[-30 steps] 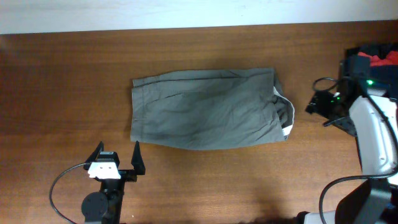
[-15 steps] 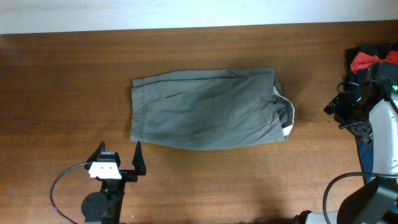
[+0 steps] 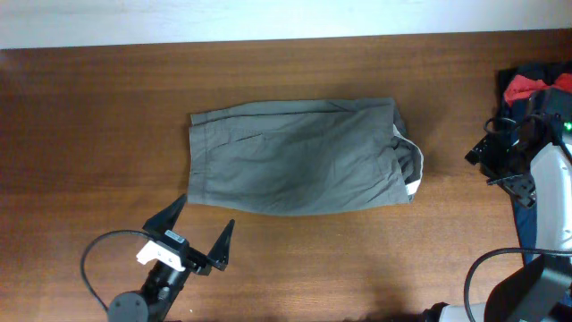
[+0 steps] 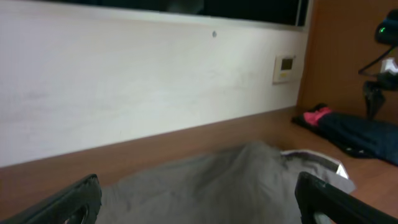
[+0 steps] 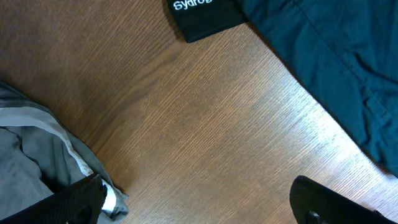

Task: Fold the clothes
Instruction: 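Reach the left gripper toward the left end of the grey trousers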

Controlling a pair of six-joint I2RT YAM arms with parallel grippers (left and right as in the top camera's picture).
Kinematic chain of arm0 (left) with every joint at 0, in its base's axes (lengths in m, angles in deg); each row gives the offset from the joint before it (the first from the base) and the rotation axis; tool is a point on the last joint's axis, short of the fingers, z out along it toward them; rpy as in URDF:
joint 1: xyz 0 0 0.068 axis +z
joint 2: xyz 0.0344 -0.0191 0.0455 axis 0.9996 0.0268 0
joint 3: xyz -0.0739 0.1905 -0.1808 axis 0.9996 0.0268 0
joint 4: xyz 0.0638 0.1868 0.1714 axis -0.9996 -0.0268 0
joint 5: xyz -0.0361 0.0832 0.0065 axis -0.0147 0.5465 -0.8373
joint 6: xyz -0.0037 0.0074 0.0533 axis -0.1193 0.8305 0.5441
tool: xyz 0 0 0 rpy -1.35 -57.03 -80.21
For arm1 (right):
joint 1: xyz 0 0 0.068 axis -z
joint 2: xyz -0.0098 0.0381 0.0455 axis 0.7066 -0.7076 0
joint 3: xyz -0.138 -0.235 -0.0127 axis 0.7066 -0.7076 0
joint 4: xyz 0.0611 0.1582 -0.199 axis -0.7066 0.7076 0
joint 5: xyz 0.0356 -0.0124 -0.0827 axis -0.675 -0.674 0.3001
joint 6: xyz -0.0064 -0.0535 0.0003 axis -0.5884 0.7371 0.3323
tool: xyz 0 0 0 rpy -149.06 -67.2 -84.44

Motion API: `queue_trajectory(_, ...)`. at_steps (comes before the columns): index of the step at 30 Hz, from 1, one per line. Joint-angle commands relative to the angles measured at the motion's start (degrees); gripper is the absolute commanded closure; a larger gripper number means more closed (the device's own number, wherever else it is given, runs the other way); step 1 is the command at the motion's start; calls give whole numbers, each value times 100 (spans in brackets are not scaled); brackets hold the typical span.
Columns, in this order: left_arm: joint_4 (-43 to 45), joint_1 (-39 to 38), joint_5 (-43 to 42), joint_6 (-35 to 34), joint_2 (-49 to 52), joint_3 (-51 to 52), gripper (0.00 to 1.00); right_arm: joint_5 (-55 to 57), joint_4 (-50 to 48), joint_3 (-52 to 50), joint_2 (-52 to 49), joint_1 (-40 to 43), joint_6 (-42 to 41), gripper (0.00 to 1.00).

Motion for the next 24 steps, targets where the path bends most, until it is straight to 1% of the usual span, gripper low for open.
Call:
queue_trajectory(1,-372,33,72,-48,319,-837,1,-28,0,109,35,11,-50,1)
queue_trajectory(3,-927,33,94,181,813,-1462,1,-28,0,109,35,11,-50,1)
queue_trajectory(6,-1974,33,476,352,1818,-2566,1,-28,-2,109,35,11,-50,1)
queue_trajectory(8,-2868,33,579,785,2736,-3523,1,-28,0,109,35,11,-50,1)
queue_trajectory(10,-3641,31,323,1189,3580,-4371,1,-28,0,109,35,11,-50,1)
queue_trajectory(12,-4365,31,-125,1217,4308,-5047,1,-28,0,109,35,11,-50,1)
queue_trajectory(13,-4695,31,-164,1217,4647,-5307,1,-28,0,109,35,11,-50,1)
queue_trajectory(14,-4924,31,-70,1233,4951,-5477,1,-28,0,109,35,11,-50,1)
queue_trajectory(16,-4988,33,271,1172,5445,-5613,1,-28,0,109,35,11,-50,1)
queue_trajectory(17,-4979,37,503,914,5702,-5685,1,-28,0,109,35,11,-50,1)
queue_trajectory(18,-5045,55,765,514,5991,-5799,1,-28,-2,109,35,11,-50,1)
queue_trajectory(19,-5154,90,848,260,6251,-5932,1,-28,0,109,35,11,-50,1)
queue_trajectory(22,-5543,205,758,254,7213,-6448,1,-28,-2,109,35,11,-50,1)
queue_trajectory(24,-5665,238,756,446,7825,-6697,1,-28,0,109,35,11,-50,1)
